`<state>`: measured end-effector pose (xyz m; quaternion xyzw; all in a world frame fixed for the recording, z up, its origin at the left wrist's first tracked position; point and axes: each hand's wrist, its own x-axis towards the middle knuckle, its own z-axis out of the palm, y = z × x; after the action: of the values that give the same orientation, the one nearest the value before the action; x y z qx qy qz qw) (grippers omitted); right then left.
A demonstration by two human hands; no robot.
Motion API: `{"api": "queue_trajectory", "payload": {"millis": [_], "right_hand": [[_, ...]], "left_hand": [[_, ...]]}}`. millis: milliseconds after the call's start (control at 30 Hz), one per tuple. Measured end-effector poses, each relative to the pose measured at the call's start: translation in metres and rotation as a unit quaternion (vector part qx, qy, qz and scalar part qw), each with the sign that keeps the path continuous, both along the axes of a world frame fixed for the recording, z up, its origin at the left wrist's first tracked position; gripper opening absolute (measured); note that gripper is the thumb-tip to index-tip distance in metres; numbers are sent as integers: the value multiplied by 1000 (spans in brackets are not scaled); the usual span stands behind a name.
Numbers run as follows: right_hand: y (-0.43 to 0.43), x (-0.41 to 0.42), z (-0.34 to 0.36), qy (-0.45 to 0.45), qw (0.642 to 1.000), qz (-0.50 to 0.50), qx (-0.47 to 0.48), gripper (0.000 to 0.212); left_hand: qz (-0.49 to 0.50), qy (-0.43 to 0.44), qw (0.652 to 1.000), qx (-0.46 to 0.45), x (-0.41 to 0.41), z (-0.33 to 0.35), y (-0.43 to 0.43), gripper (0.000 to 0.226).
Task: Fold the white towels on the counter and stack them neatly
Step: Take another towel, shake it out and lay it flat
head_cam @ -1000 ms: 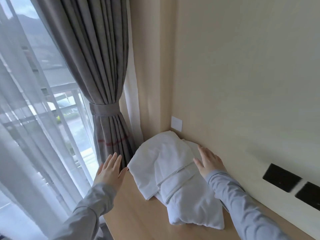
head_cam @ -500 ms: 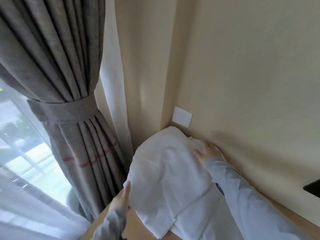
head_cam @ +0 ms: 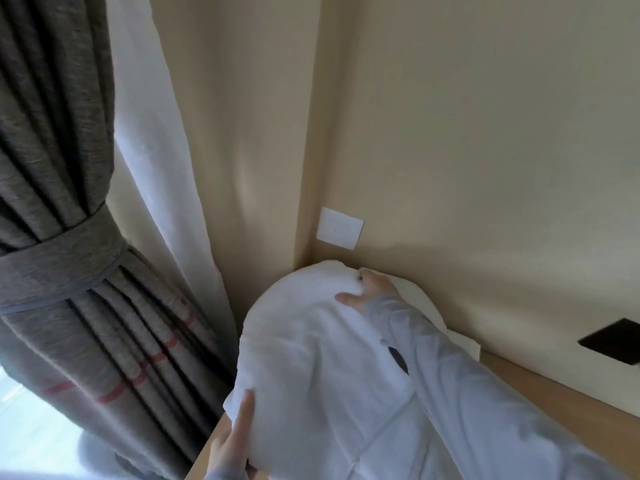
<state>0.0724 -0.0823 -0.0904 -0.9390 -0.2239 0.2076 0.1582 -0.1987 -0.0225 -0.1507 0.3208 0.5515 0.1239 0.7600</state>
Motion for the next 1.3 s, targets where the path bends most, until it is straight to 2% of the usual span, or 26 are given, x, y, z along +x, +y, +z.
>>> {"api": "queue_trajectory", "payload": {"millis": [167,267,400,500,700,833,933,1033,1133,1200,1233,1300], "right_hand": [[-47,-25,40,-41,995,14,95,47],[-94,-36,71,-63,981,-21,183,54],[-164,-41,114,-153,957,-71,235,57],[-228,-48,149,-185,929,-109,302,52],[-364,-68,228,-308,856,-126,395,32],[-465,-79,265,-380,823,-135,400,43],[-541,-82,278,-424,807,-140,386,50],[-612,-83,278,-438,803,-149,377,48],[-679,-80,257,-423,807,-157,381,37],[-720,-79,221,-385,822,-174,381,38],[-741,-76,196,-365,833,-190,369,40],[-782,-69,135,-316,861,-249,311,45]], "left_hand": [[-68,-21,992,106,-9,34,-18,31],[-69,-85,982,156,-3,55,-40,28],[-115,-183,953,211,17,103,-73,30],[-155,-243,909,300,30,145,-108,30],[-180,-370,792,451,51,234,-201,33],[-198,-427,708,526,64,281,-271,32],[-196,-426,679,564,76,302,-325,43],[-195,-419,672,579,89,298,-384,45],[-230,-408,669,577,97,272,-444,21],[-277,-378,690,552,100,236,-480,12],[-301,-343,711,535,102,212,-499,20],[-354,-246,750,501,103,157,-540,53]]}}
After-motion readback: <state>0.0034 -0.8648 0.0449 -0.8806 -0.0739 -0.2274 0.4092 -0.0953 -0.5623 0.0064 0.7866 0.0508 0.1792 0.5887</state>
